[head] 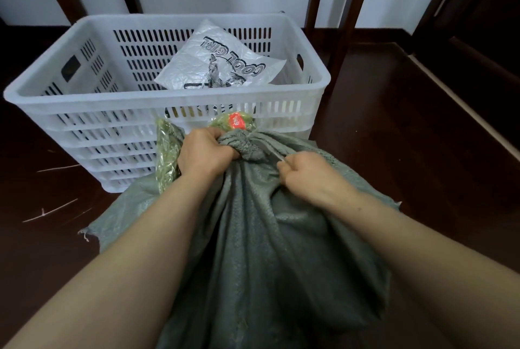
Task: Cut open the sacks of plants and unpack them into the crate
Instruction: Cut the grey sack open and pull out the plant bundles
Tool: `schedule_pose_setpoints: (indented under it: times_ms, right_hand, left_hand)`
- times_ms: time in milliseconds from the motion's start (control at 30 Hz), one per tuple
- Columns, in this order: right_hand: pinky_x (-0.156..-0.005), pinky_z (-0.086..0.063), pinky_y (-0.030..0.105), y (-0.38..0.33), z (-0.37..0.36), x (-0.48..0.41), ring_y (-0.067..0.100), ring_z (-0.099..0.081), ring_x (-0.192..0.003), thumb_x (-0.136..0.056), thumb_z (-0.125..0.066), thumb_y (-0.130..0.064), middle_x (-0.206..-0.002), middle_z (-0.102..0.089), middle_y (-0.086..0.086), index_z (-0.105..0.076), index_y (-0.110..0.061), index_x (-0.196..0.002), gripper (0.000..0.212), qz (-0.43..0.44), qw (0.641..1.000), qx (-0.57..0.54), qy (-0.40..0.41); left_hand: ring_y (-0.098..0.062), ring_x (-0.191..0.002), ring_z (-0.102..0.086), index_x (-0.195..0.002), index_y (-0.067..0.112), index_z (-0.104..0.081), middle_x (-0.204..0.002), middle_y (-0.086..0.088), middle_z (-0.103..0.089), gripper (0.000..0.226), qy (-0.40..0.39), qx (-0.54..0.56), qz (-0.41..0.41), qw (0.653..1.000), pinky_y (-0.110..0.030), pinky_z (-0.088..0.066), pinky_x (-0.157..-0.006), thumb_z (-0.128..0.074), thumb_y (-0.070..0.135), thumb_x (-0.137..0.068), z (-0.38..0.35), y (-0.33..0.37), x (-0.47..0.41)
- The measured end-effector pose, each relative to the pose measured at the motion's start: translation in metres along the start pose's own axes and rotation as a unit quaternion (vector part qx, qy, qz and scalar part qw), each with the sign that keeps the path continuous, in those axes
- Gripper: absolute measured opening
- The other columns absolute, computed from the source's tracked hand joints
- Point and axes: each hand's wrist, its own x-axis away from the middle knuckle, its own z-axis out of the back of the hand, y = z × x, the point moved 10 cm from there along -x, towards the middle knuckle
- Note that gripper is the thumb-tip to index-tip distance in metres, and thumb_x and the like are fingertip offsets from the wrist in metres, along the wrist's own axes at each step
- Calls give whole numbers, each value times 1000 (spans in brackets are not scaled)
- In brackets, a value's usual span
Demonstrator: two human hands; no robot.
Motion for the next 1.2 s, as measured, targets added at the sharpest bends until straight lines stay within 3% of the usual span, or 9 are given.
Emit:
schedule_pose_setpoints:
  times_ms: [200, 300, 400, 633, 800, 867, 933, 1067, 1200]
  right_hand:
    - [-38, -19, 10, 24, 39, -4, 11, -20, -28, -88, -46, -22, -40, -33, -4, -48, -17, -66, 22, -101, 946, -306, -35]
    - [-45, -38, 24, 16, 60, -19, 13, -47, -43, -77, -69, -46, -58, -54, -2, -58, -15, -71, 33, -32, 960, -249, 127]
    - [-67, -48, 31, 3, 40, -32, 16, -61, -76, -52, -83, -59, -78, -64, -5, -63, -18, -86, 56, -8, 988, -118, 104]
    - [-57, -49, 17, 20, 32, -31, -1, -55, -46, -64, -79, 10, -58, -64, -6, -69, -11, -69, 24, -4, 939, -331, 93]
    - [-34, -38, 11, 11, 39, -22, 2, -52, -32, -70, -69, 19, -43, -60, -4, -65, 1, -79, 20, -5, 854, -514, 74]
    - [-53, -48, 19, 17, 37, -25, 16, -63, -49, -67, -73, 15, -53, -66, 3, -67, -2, -79, 22, -9, 834, -545, 80]
    - [-70, -45, 36, 25, 29, -29, 32, -63, -69, -62, -76, 12, -65, -70, 11, -72, -5, -77, 23, -24, 842, -534, 69]
    - [-30, -24, 12, 33, 14, -27, 7, -42, -28, -72, -74, 5, -49, -62, 4, -67, 6, -100, 30, -68, 866, -496, 4]
    - [-35, -19, 14, 28, 35, -28, 10, -29, -32, -85, -66, -39, -60, -49, 4, -57, -12, -83, 29, -73, 900, -428, 40]
  left_hand:
    - [-23, -85, -65, -91, 32, -72, -85, 4, -72, 30, -24, 5, -26, 999, -41, -55, -81, -78, 25, -63, -4, 4, 5]
    - [-23, -92, -65, -100, 33, -70, -93, 5, -71, 39, -38, -1, -68, 997, -40, -53, -85, -76, 21, -63, -5, 16, 13]
    - [-21, -96, -65, -105, 31, -70, -99, 5, -71, 45, -46, 7, -109, 993, -37, -52, -88, -75, 25, -61, -3, 28, 17]
    - [-6, -136, -29, -135, 31, -51, -145, 9, -38, 71, -209, 78, -171, 960, -17, -16, -108, -68, 27, -66, -7, 58, 38]
    - [11, -112, -49, -128, 37, -54, -124, 22, -53, 57, -211, 159, -171, 949, -12, -36, -100, -69, 42, -73, 2, 66, 40]
    - [5, -112, -54, -131, 33, -53, -127, 14, -56, 67, -229, 134, -181, 947, -15, -40, -99, -71, 43, -67, -2, 67, 40]
    - [-6, -111, -58, -130, 25, -55, -124, 6, -61, 65, -235, 110, -173, 950, -24, -43, -101, -75, 37, -69, -8, 61, 38]
    - [-16, -99, -65, -114, 15, -64, -105, 0, -69, 45, -192, 49, -179, 964, -31, -49, -95, -80, 25, -73, -20, 58, 32]
    - [-17, -97, -64, -109, 16, -66, -100, 2, -69, 46, -132, 41, -150, 979, -28, -47, -92, -84, 24, -67, -13, 48, 17]
